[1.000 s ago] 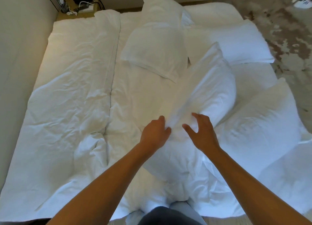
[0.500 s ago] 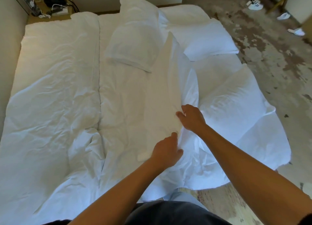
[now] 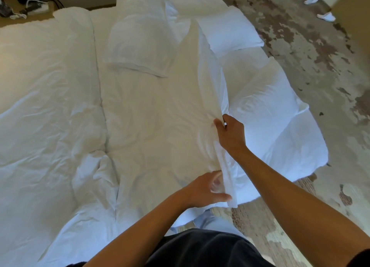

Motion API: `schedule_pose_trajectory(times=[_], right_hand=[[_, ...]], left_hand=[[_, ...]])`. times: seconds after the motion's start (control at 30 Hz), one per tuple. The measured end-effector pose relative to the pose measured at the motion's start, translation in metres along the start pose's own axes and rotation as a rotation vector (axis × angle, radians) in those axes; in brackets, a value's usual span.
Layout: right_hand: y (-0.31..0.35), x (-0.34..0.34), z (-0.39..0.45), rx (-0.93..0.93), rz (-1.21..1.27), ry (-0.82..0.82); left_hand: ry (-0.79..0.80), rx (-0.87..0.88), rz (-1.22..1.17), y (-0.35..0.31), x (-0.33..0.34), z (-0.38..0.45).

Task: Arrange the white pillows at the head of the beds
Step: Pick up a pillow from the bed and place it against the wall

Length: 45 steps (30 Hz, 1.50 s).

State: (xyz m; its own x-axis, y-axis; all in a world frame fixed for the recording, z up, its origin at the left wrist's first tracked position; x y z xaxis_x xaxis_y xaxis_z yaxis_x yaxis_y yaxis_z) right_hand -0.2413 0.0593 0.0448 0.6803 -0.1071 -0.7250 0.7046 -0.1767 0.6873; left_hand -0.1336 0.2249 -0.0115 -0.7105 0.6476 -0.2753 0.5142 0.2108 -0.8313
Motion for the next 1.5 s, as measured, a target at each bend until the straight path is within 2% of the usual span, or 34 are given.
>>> schedule_pose_trajectory(times=[0.07,0.2,0.27,0.47,0.63,0.73,0.87,0.97,1.27,1.5], right_hand=[[-0.011,-0.021,-0.002,-0.009,-0.025,-0.041],[-0.044,-0.055,-0.019,0.028,-0.027,-0.101],[-0.057,-0.068,-0.032,0.041,-0.021,-0.126],[-0.084,-0.097,-0.071,0.039,-0.012,-0.189],[-0.128,-0.122,-0.088,0.156,-0.008,-0.278],[-0.141,-0.119,-0.089,0.214,-0.046,-0.296],[-0.138,-0.096,-0.082,0.247,-0.077,-0.294],[-0.124,-0.071,-0.073,0.218,-0.055,-0.234],[-0.041,-0.05,-0.036,-0.029,0.033,-0.177],[0.065,-0.053,-0.013,-0.309,0.063,-0.116]], left_hand=[[-0.001,0.015,-0.031,-0.011,-0.003,0.007],[-0.419,0.168,0.167,-0.05,-0.085,0.034],[-0.513,0.278,0.361,-0.081,-0.124,0.055],[-0.463,0.436,1.036,-0.147,-0.166,0.131],[-0.37,0.564,1.185,-0.164,-0.158,0.154],[-0.355,0.591,1.187,-0.169,-0.143,0.161],[-0.394,0.469,1.104,-0.159,-0.155,0.169],[-0.427,0.386,1.042,-0.143,-0.18,0.159],[-0.651,0.169,0.924,-0.109,-0.259,0.079],[-0.863,-0.02,0.739,-0.081,-0.314,-0.022]])
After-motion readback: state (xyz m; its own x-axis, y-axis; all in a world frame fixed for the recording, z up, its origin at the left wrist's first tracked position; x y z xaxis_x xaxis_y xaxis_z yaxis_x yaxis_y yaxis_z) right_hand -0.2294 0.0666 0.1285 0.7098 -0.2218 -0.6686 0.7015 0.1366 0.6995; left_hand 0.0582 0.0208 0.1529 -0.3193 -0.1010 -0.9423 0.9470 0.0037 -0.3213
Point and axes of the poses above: each hand's wrist, its own z-axis towards the middle knuckle, its own x-axis out of the palm, y = z × x, the point moved 8 cm from there along z, towards the middle knuckle, and after that the axes turned 5 degrees about -y, right-handed, at the moved point
